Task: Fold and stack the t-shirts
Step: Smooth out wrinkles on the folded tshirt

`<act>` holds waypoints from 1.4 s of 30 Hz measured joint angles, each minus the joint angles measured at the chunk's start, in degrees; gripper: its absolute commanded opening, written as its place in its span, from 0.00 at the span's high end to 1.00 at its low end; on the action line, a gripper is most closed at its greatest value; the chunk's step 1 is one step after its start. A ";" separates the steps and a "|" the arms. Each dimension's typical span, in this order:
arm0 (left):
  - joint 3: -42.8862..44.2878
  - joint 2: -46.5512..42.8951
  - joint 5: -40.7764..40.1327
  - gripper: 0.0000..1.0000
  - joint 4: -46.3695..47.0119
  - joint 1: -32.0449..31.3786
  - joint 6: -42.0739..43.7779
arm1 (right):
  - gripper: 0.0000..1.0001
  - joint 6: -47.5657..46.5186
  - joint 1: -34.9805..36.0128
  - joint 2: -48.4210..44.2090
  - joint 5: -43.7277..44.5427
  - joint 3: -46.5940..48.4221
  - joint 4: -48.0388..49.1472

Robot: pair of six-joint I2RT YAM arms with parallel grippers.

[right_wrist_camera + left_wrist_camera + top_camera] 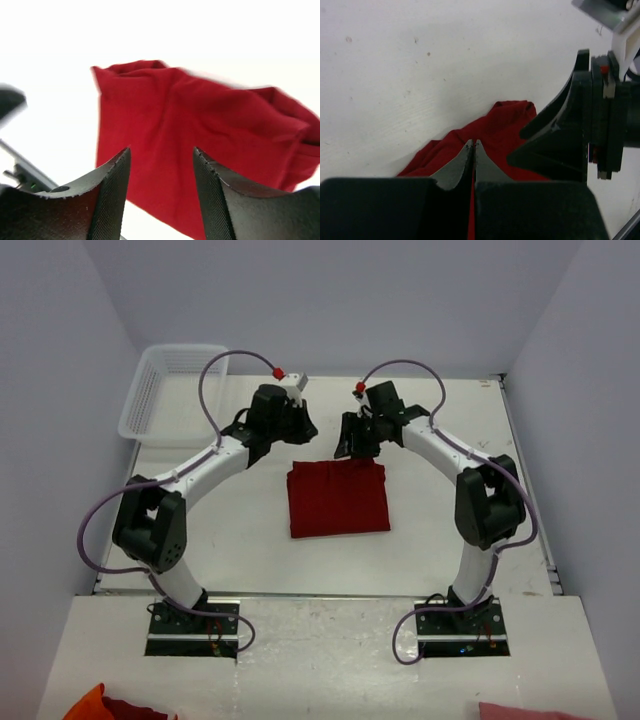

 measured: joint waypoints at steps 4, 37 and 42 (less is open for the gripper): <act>-2.08 1.64 -1.57 0.94 -2.43 -1.88 -0.07 | 0.46 -1.36 -1.38 3.37 3.19 2.69 -4.15; -4.72 5.97 -11.56 0.90 -9.51 -1.66 -0.61 | 0.83 -4.42 -8.66 12.87 5.42 9.86 -9.27; -5.03 5.55 -13.90 0.68 -11.08 -1.66 -1.16 | 1.00 -4.50 -8.66 12.92 5.20 9.86 -9.27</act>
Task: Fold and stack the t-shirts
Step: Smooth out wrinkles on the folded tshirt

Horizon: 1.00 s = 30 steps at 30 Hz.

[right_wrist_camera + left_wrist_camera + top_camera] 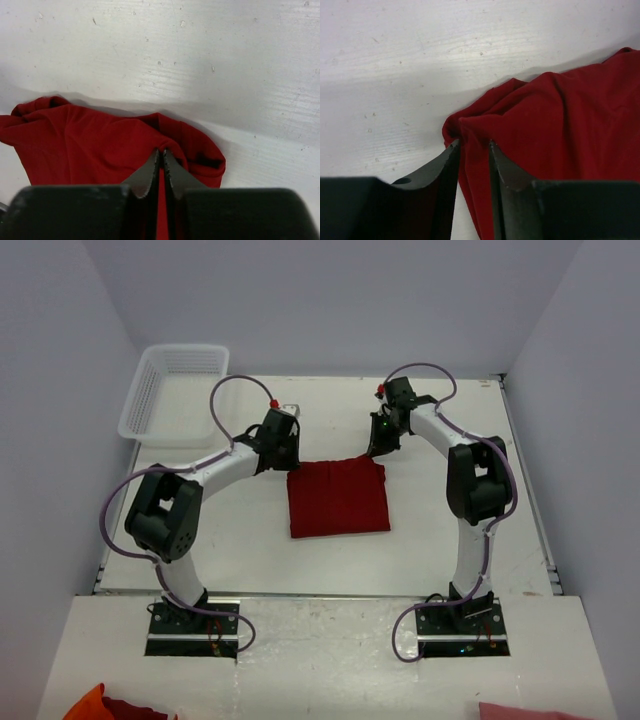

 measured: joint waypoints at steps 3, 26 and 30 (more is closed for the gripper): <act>-0.59 -1.18 -1.49 0.59 -0.94 -0.04 -0.61 | 1.00 0.04 0.00 0.02 -0.02 0.00 0.00; 3.10 4.42 -2.84 0.61 -1.64 -0.48 -0.90 | 1.00 0.04 -0.02 0.09 -0.04 0.00 0.00; 4.70 6.56 -2.03 1.00 -1.03 -0.35 -0.90 | 1.00 0.04 -0.02 0.13 -0.02 0.00 0.00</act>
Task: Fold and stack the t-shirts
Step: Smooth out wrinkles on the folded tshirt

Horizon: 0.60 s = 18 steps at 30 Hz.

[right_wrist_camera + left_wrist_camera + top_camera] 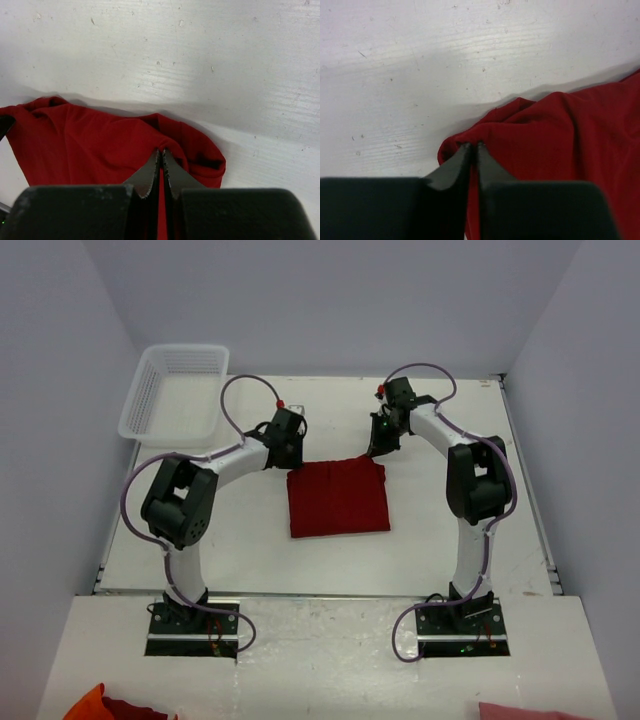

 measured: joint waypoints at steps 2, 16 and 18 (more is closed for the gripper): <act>0.17 0.44 0.35 1.00 0.22 0.15 0.09 | 1.00 0.02 0.00 0.17 0.00 0.00 0.02; -1.31 0.15 -1.84 1.00 0.61 1.40 -0.07 | 1.00 1.53 -1.01 0.48 2.64 -0.09 0.00; -1.73 -0.22 -2.43 1.00 0.59 1.57 -0.09 | 1.00 1.97 -1.36 0.48 3.17 -0.28 0.02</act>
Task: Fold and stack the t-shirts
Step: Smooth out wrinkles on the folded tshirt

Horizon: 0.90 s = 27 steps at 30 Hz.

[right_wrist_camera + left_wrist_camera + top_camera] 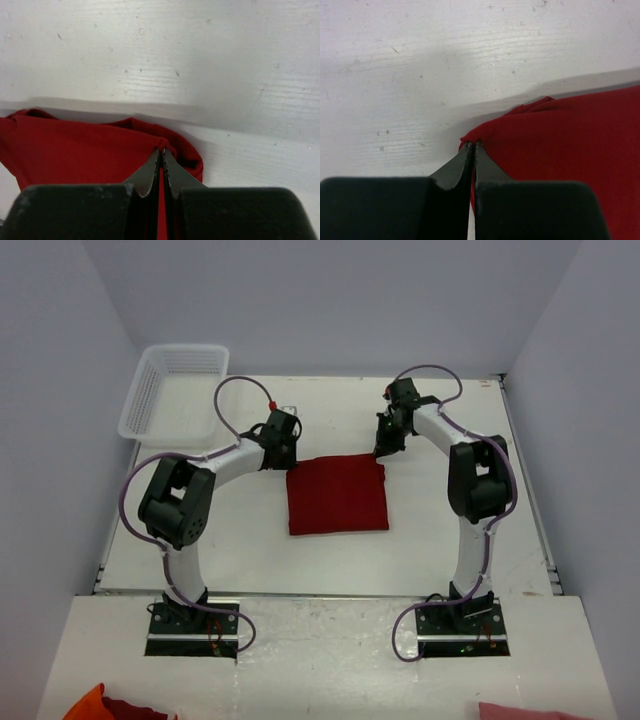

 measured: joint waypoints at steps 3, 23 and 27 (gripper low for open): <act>-0.04 -0.13 -0.44 1.00 0.07 0.13 -0.02 | 1.00 0.50 -0.76 0.00 0.07 -0.46 -0.04; 0.39 -0.15 -4.94 0.51 0.20 1.09 1.53 | 0.55 2.69 -3.21 3.82 3.98 6.45 -6.05; 1.60 -1.53 -7.89 0.49 0.00 1.25 2.25 | 0.47 2.34 -3.74 3.76 6.99 8.20 -6.47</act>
